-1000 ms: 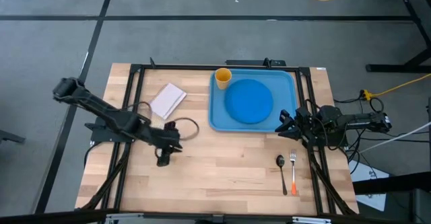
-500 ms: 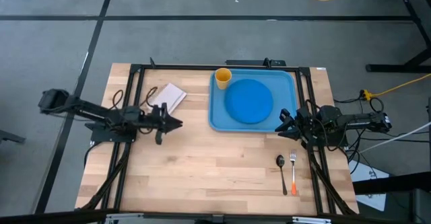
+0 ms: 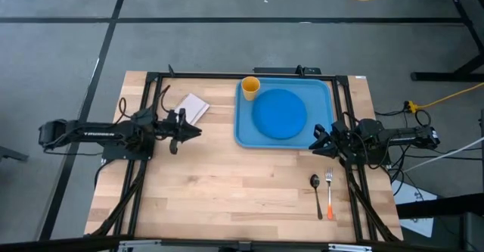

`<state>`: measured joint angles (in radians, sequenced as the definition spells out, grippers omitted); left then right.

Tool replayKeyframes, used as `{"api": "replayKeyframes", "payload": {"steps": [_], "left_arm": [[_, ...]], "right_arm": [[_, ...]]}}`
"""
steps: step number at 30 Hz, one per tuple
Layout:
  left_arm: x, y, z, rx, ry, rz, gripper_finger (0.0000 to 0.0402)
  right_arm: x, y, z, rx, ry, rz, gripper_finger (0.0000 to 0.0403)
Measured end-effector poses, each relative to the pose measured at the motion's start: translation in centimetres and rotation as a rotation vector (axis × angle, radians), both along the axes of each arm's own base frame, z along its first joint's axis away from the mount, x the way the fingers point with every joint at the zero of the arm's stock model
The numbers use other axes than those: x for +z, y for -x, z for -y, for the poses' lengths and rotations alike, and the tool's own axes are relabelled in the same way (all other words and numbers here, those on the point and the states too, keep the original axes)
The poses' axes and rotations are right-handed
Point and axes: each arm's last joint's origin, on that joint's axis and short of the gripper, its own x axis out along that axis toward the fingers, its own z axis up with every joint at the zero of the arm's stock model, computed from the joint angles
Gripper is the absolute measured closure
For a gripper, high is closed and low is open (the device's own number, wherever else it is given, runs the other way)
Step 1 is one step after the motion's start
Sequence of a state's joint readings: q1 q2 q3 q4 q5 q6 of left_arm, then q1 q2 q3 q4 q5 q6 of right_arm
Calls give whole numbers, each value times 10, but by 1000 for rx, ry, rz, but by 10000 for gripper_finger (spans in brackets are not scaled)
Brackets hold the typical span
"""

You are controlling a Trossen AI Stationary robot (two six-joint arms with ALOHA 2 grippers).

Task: Pick and place plate/cup/fork/spoon on tray
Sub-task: Put the black spoon on the tray to the right of the blue plate

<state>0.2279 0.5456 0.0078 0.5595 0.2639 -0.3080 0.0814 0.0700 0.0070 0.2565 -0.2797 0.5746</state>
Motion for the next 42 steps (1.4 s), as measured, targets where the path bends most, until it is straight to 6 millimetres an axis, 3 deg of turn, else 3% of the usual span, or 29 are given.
{"api": "replayKeyframes", "payload": {"steps": [19,42], "left_arm": [[-15,19,1,126,3,-176,343],[-14,23,3,110,15,-164,343]], "right_arm": [[-1,0,-1,34,14,-6,301],[-1,0,-1,15,104,31,301]]}}
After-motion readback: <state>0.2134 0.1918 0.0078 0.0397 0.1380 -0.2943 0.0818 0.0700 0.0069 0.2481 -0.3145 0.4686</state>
